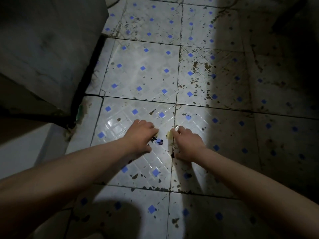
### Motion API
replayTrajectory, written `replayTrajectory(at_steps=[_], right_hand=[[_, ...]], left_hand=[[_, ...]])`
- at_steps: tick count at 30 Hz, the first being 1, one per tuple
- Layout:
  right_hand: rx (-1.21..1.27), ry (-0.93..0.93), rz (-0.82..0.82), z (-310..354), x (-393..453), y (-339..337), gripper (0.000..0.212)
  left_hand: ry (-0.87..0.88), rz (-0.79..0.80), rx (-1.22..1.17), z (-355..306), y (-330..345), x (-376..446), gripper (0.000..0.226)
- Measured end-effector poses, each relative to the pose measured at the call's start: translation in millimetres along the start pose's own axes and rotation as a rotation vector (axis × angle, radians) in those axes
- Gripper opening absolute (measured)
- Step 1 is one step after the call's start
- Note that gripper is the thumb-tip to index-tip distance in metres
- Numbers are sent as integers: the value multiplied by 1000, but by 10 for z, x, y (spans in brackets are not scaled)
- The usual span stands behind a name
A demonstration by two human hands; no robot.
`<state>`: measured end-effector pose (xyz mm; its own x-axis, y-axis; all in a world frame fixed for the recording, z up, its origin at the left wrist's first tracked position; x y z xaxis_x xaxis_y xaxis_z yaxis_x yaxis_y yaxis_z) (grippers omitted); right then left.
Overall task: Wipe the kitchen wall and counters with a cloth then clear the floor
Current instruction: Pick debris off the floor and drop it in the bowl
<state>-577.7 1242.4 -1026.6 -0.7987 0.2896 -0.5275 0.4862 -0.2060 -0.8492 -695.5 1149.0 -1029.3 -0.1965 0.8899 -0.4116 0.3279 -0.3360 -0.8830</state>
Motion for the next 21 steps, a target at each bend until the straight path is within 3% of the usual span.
replayTrajectory(at_steps=[11, 21], right_hand=[[199, 50, -76, -5, 6, 46, 76], [360, 124, -201, 30, -11, 116, 40]], left_hand=[[-95, -56, -111, 128, 89, -53, 57], [-101, -101, -220, 105, 126, -108, 52]])
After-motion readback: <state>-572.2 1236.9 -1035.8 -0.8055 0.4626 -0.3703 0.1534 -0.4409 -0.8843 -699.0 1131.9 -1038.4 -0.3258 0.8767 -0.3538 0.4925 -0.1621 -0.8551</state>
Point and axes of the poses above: each hand's wrist, its own x-axis towards the middle knuckle, its own y-axis out of the palm, z = x × y, the point moved 5 cm from there along x, towards the middle knuckle, and after that the axes turned 6 degrees about -x, right-handed, at the moved point
